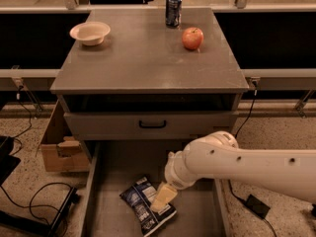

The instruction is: Pick blue chip bag from middle drawer and place on counter

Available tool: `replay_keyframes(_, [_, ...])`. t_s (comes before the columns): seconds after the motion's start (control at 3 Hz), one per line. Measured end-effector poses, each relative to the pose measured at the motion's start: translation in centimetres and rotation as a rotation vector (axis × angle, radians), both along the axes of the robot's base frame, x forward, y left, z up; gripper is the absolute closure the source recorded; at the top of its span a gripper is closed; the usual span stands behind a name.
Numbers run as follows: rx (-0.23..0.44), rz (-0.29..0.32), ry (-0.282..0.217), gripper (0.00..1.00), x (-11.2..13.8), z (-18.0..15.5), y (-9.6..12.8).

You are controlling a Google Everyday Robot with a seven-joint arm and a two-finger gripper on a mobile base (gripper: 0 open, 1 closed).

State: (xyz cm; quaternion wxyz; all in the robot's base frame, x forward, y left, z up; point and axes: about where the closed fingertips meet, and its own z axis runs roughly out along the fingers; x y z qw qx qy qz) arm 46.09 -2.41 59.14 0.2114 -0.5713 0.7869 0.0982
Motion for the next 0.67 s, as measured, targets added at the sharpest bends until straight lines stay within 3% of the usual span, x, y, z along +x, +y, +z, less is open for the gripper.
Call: replay_keyframes(0.67, [0.083,-0.032,0.078,0.00,2.5,-11.8,4.7])
